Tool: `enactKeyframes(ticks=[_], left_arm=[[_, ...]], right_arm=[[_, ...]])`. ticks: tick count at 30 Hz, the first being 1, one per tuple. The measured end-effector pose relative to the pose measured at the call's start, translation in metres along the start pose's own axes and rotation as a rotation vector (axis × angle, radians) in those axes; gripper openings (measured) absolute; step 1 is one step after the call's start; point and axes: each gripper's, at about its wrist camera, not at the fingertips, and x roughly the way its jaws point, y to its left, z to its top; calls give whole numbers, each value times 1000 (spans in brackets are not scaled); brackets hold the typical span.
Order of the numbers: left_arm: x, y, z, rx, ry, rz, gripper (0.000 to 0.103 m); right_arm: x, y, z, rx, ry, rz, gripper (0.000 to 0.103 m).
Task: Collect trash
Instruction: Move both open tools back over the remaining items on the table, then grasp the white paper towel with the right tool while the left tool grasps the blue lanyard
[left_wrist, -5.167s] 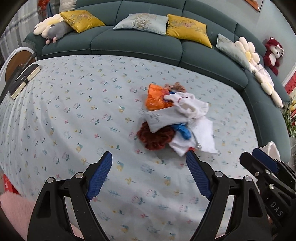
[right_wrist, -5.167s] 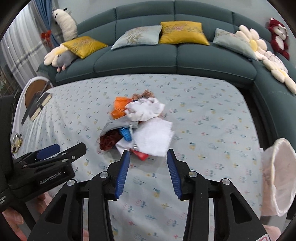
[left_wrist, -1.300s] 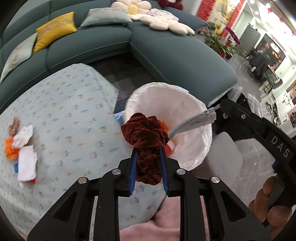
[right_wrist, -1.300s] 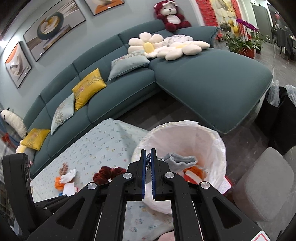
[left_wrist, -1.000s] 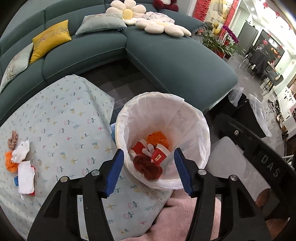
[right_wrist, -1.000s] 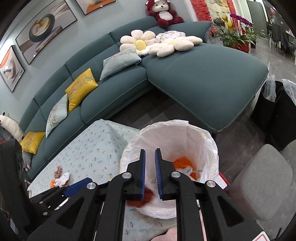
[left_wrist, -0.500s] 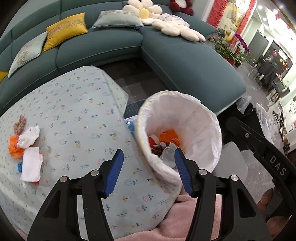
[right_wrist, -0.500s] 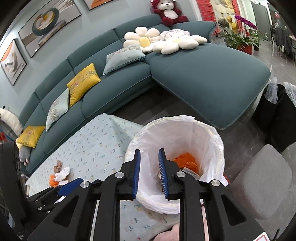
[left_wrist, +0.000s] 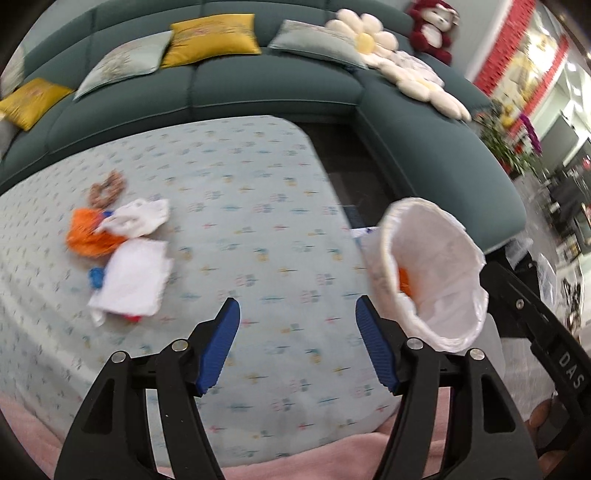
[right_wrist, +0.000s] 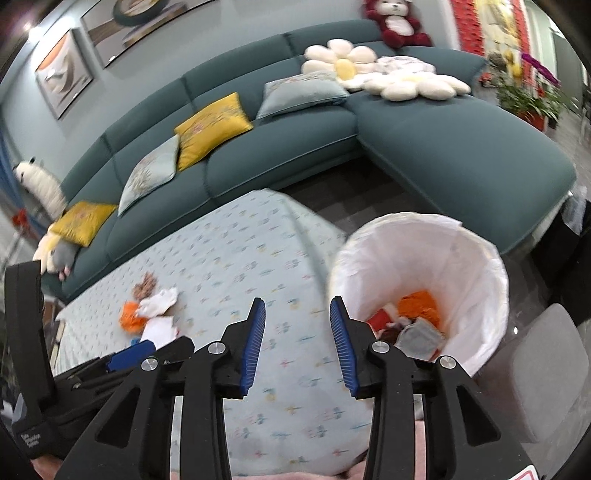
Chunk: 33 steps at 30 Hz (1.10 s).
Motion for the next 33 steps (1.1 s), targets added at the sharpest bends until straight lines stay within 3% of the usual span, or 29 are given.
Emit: enactKeyframes(ticks=[4, 15, 33], left_arm=[[-8, 32, -7, -52, -3, 28, 62], [-26, 108, -27, -182, -15, 68, 62], [-20, 197, -36, -335, 3, 117, 70]], right_arm=[[3, 26, -9, -40, 19, 24, 44], [9, 90, -30, -151, 72, 61, 50], [70, 169, -66, -217, 240, 153, 50]])
